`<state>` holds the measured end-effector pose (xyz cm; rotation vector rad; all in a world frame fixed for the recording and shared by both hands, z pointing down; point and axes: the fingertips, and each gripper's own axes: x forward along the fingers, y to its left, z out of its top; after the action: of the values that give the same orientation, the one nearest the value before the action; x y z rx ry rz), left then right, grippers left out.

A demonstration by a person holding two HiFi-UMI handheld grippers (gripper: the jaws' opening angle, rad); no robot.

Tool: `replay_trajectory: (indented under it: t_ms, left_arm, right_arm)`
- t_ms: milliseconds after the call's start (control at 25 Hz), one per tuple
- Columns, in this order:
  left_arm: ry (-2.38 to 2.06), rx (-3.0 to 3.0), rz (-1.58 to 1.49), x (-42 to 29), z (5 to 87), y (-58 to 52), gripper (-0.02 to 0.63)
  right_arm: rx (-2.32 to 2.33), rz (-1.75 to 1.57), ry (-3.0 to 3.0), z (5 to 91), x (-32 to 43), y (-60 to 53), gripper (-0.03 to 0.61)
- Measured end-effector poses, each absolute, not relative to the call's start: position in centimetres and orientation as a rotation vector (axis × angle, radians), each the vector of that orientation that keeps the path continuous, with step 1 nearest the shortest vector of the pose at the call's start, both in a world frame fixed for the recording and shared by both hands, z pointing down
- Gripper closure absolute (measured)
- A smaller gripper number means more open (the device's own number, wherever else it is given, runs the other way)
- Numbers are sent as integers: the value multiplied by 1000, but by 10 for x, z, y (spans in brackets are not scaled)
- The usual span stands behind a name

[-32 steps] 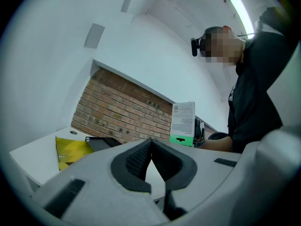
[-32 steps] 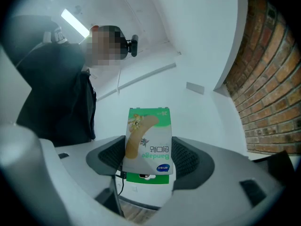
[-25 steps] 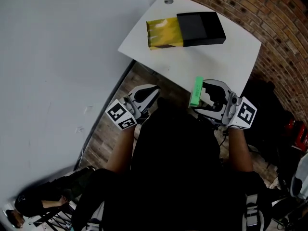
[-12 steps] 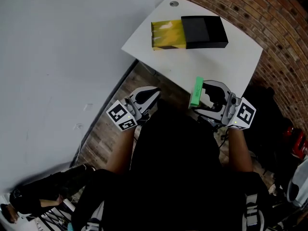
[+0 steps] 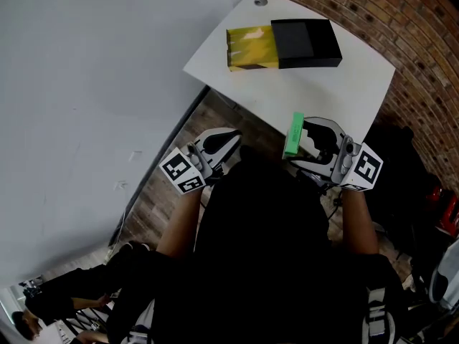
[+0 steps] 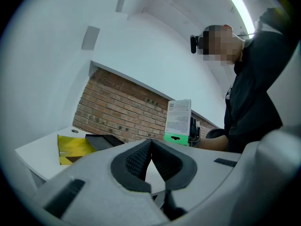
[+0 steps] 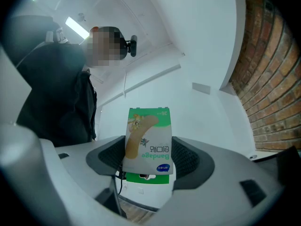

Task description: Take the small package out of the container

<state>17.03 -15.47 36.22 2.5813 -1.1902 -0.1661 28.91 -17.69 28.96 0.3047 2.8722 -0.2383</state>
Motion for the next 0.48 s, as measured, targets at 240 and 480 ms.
replay_trajectory:
  t_ms: [240, 480]
  left_arm:
    - [-1166, 2581, -154, 170, 364, -152, 598]
    - [-1141, 2593, -147, 178, 369, -153, 598]
  right_arm:
    - [256, -241, 2861, 291, 290, -179, 270]
    - [226, -256, 2882, 302, 298, -175, 270]
